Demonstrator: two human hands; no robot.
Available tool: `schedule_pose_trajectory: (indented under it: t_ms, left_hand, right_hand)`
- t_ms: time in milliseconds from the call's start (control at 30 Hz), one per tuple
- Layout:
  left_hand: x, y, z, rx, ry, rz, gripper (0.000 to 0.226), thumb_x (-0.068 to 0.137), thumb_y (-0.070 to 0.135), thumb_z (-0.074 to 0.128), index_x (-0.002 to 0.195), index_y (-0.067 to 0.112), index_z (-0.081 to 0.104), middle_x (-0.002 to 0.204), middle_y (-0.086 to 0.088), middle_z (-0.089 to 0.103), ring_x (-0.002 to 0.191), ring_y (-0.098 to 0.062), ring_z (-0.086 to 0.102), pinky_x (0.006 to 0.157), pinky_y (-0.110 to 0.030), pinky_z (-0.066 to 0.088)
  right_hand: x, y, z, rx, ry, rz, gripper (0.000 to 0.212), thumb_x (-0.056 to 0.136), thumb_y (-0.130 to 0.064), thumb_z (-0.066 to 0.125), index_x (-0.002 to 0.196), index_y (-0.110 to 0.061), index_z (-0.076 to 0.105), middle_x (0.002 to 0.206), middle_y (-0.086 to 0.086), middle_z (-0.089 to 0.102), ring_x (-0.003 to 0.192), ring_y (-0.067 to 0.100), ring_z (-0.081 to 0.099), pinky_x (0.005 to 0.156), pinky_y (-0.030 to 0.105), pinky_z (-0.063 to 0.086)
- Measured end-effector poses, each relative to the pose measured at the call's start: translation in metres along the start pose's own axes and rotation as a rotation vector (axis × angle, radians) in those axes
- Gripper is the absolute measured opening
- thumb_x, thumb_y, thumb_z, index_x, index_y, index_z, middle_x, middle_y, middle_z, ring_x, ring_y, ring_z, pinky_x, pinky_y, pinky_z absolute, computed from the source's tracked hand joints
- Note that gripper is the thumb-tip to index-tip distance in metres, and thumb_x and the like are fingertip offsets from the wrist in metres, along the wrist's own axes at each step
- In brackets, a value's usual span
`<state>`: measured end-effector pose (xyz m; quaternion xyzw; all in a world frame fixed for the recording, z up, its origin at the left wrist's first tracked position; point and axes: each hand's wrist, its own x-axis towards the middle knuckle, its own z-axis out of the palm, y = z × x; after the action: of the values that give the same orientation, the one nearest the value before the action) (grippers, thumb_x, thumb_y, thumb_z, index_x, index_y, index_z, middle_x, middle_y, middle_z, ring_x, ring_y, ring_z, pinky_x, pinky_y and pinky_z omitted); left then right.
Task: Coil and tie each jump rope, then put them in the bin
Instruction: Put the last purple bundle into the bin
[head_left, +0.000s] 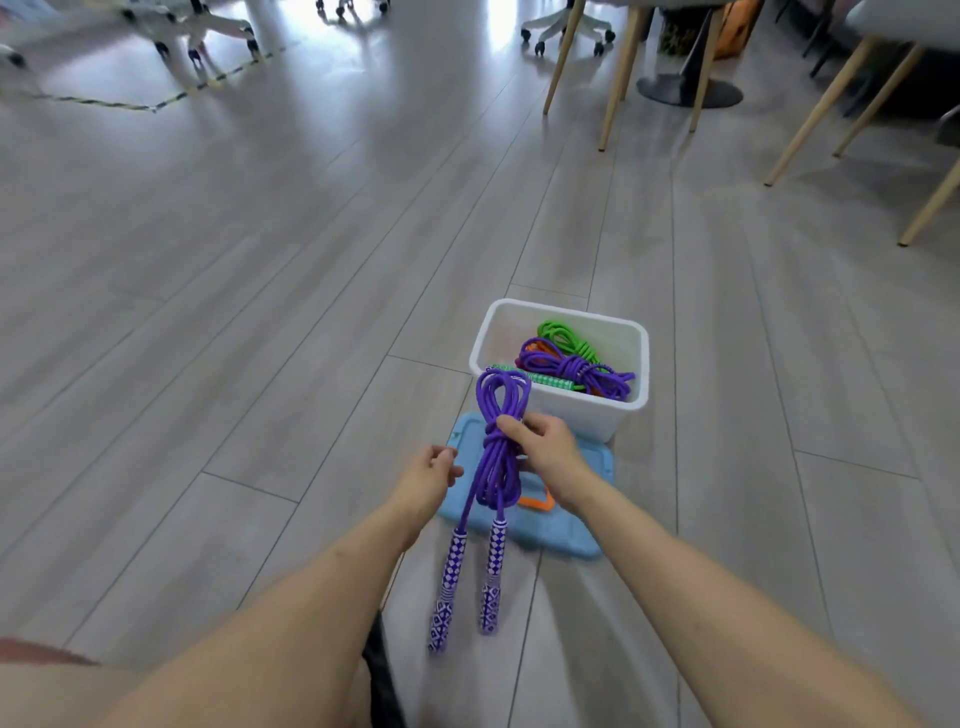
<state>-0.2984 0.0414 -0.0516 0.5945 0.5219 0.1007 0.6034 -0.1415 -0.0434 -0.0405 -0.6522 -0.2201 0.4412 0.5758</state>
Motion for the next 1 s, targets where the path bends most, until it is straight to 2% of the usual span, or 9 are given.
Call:
schedule_pose_trajectory:
  t_ms: [100, 167, 300, 433, 533, 700, 800, 867, 1000]
  left_hand:
    - [-0.014, 0.023, 0.008, -0.065, -0.282, 0.066, 0.055, 0.104, 0.063, 0.027, 0.125, 0.028, 0.063, 0.112, -0.004, 0.077, 0.110, -0.017, 0.070, 0.095, -0.035, 0.045]
    - [-0.016, 0.039, 0.017, -0.132, -0.329, 0.133, 0.064, 0.089, 0.075, 0.037, 0.123, 0.028, 0.064, 0.110, -0.005, 0.077, 0.108, -0.016, 0.071, 0.100, -0.035, 0.046]
    - [-0.015, 0.069, 0.040, -0.224, -0.305, 0.311, 0.037, 0.083, 0.036, 0.082, 0.111, 0.018, 0.067, 0.100, -0.004, 0.074, 0.095, -0.014, 0.070, 0.092, -0.033, 0.054]
    - [-0.005, 0.087, 0.053, -0.203, -0.163, 0.457, 0.032, 0.077, 0.007, 0.078, 0.100, 0.022, 0.062, 0.079, 0.001, 0.062, 0.072, -0.015, 0.056, 0.069, -0.030, 0.049]
    - [0.017, 0.094, 0.053, 0.158, -0.019, 0.561, 0.031, 0.082, 0.022, 0.062, 0.109, 0.030, 0.050, 0.088, 0.004, 0.062, 0.075, -0.019, 0.056, 0.072, -0.038, 0.047]
    - [0.072, 0.130, 0.051, 0.961, 0.033, 0.800, 0.038, 0.097, 0.028, 0.051, 0.134, 0.023, 0.045, 0.123, -0.007, 0.059, 0.111, -0.035, 0.058, 0.090, -0.050, 0.050]
    - [0.095, 0.147, 0.067, 1.355, 0.000, 0.891, 0.050, 0.097, 0.018, 0.049, 0.145, 0.025, 0.038, 0.130, -0.008, 0.054, 0.121, -0.033, 0.052, 0.096, -0.045, 0.043]
    - [0.112, 0.152, 0.080, 1.511, -0.028, 0.981, 0.054, 0.095, 0.015, 0.051, 0.146, 0.026, 0.036, 0.130, -0.008, 0.052, 0.120, -0.033, 0.053, 0.094, -0.045, 0.041]
    - [0.147, 0.147, 0.100, 1.592, -0.131, 0.978, 0.047, 0.103, 0.031, 0.051, 0.148, 0.026, 0.034, 0.135, -0.009, 0.049, 0.125, -0.032, 0.047, 0.102, -0.048, 0.040]
  right_hand:
    - [-0.001, -0.044, -0.006, 0.164, 0.060, -0.092, 0.014, 0.101, -0.018, 0.063, 0.099, -0.006, 0.070, 0.091, 0.010, 0.074, 0.080, 0.019, 0.072, 0.068, 0.032, 0.061]
    - [-0.002, -0.069, -0.008, 0.250, 0.085, -0.145, 0.014, 0.102, -0.017, 0.062, 0.100, -0.006, 0.070, 0.092, 0.011, 0.073, 0.081, 0.021, 0.072, 0.071, 0.037, 0.062]
    - [0.001, -0.108, -0.012, 0.384, 0.120, -0.230, 0.015, 0.104, -0.017, 0.059, 0.100, -0.007, 0.068, 0.086, 0.010, 0.072, 0.078, 0.022, 0.069, 0.071, 0.039, 0.060]
    - [0.011, -0.143, -0.032, 0.520, 0.183, -0.314, 0.014, 0.105, -0.014, 0.055, 0.098, -0.008, 0.065, 0.081, 0.008, 0.071, 0.071, 0.018, 0.069, 0.061, 0.032, 0.058]
    - [0.022, -0.162, -0.063, 0.519, 0.289, -0.406, 0.012, 0.106, -0.012, 0.053, 0.100, -0.010, 0.063, 0.084, 0.005, 0.071, 0.076, 0.018, 0.069, 0.065, 0.032, 0.058]
    - [0.042, -0.157, -0.112, 0.266, 0.417, -0.485, 0.004, 0.102, -0.015, 0.059, 0.104, -0.015, 0.062, 0.093, 0.003, 0.074, 0.091, 0.028, 0.071, 0.090, 0.055, 0.056]
    - [0.049, -0.138, -0.126, 0.059, 0.432, -0.484, 0.006, 0.103, -0.013, 0.057, 0.107, -0.015, 0.061, 0.099, 0.004, 0.075, 0.086, 0.017, 0.073, 0.086, 0.044, 0.061]
    - [0.056, -0.123, -0.132, -0.036, 0.408, -0.469, 0.009, 0.103, -0.009, 0.056, 0.110, -0.015, 0.060, 0.102, 0.007, 0.074, 0.082, 0.011, 0.074, 0.078, 0.034, 0.061]
    - [0.076, -0.099, -0.144, -0.138, 0.393, -0.417, 0.011, 0.102, -0.009, 0.058, 0.107, -0.019, 0.058, 0.100, 0.006, 0.072, 0.086, 0.015, 0.076, 0.081, 0.043, 0.062]
